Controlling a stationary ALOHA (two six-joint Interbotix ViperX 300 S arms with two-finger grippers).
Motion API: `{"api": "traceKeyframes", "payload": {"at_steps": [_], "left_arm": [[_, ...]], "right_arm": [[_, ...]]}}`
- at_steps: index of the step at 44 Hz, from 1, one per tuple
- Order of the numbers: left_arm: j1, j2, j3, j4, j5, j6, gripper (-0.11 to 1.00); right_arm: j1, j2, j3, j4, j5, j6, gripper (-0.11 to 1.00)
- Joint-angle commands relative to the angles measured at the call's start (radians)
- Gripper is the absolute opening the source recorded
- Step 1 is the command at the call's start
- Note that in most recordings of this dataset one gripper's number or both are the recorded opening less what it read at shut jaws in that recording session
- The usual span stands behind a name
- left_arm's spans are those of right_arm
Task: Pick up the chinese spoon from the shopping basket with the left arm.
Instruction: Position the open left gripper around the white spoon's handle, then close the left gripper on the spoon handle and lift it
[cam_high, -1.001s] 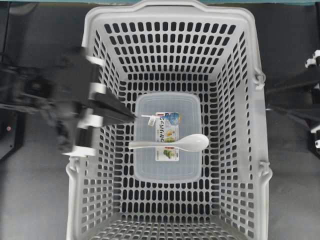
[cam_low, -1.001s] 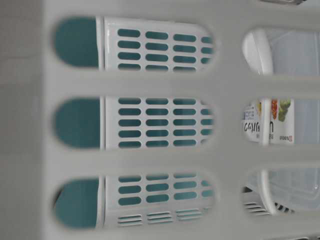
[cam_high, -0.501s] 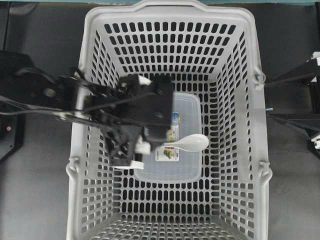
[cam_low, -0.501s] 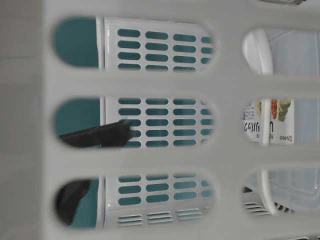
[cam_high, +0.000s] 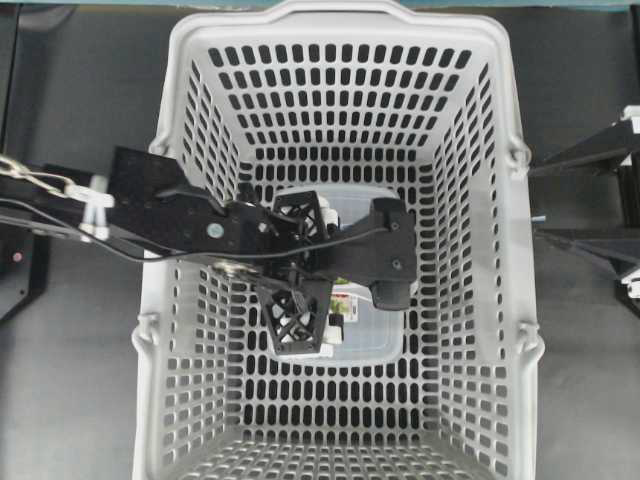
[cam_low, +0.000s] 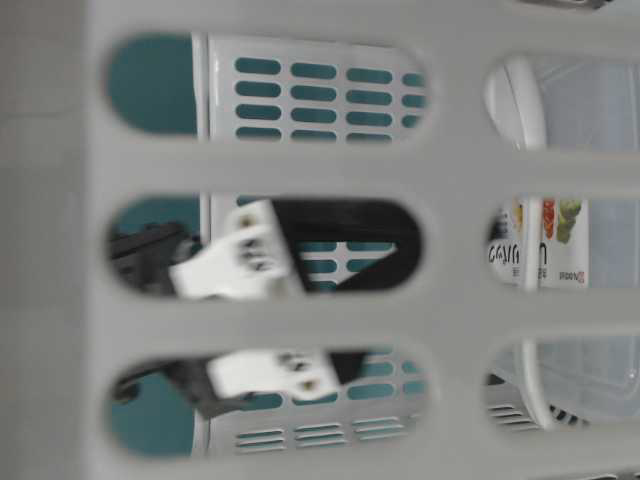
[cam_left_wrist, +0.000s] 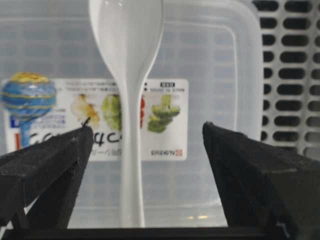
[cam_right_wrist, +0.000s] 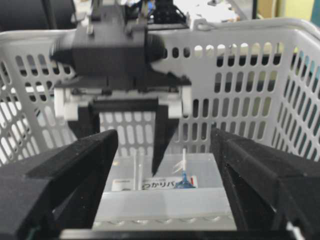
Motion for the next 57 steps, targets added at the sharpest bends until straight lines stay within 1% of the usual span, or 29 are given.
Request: {"api": "traceKeyframes", "payload": {"at_steps": [1,7,13,21,25,28,31,37,39,44,49,55,57], "left_arm": [[-0.002,0.006,-0.012,0.003,-0.005,0.0,0.85],[0.0,0.031,-0.009,0.003,-0.017,0.0,0.85],[0.0,0.06,-0.005,0.003,-0.054,0.0,0.85],[0.0,0.091,-0.005,0.003,-0.057,-0.009,0.84],[0.0,0.087,-0.003,0.003,-0.054,-0.008,0.81],[0.0,0.086,-0.003,0.002,-0.054,-0.003,0.74],[0.0,0.084,-0.003,0.002,-0.054,-0.003,0.63],[0.0,0.081,-0.008,0.003,-0.054,-0.003,0.26],[0.002,0.072,-0.009,0.003,-0.054,0.0,0.16],[0.006,0.044,-0.017,0.002,-0.052,0.0,0.15],[0.011,-0.005,-0.046,0.003,-0.02,0.0,0.15],[0.011,-0.058,-0.121,0.003,0.087,0.002,0.15],[0.009,-0.072,-0.163,0.003,0.138,0.002,0.15]], "right_arm": [[0.0,0.005,-0.005,0.003,-0.006,0.002,0.72],[-0.002,0.005,-0.005,0.002,-0.006,0.002,0.72],[-0.003,0.005,-0.003,0.003,-0.006,0.002,0.72],[-0.003,0.005,-0.003,0.003,-0.006,0.002,0.72],[-0.003,0.005,-0.003,0.003,-0.006,0.002,0.72],[-0.003,0.005,-0.003,0.003,-0.006,0.002,0.72],[-0.003,0.003,-0.003,0.003,-0.005,0.003,0.72],[-0.003,0.003,-0.003,0.003,-0.006,0.002,0.72],[-0.003,0.005,0.0,0.003,-0.006,0.003,0.72],[-0.003,0.003,0.003,0.003,-0.006,0.003,0.72],[-0.003,0.005,0.003,0.003,-0.006,0.003,0.72],[-0.003,0.005,0.002,0.003,-0.006,0.003,0.72],[-0.003,0.005,0.003,0.003,-0.006,0.003,0.72]]}}
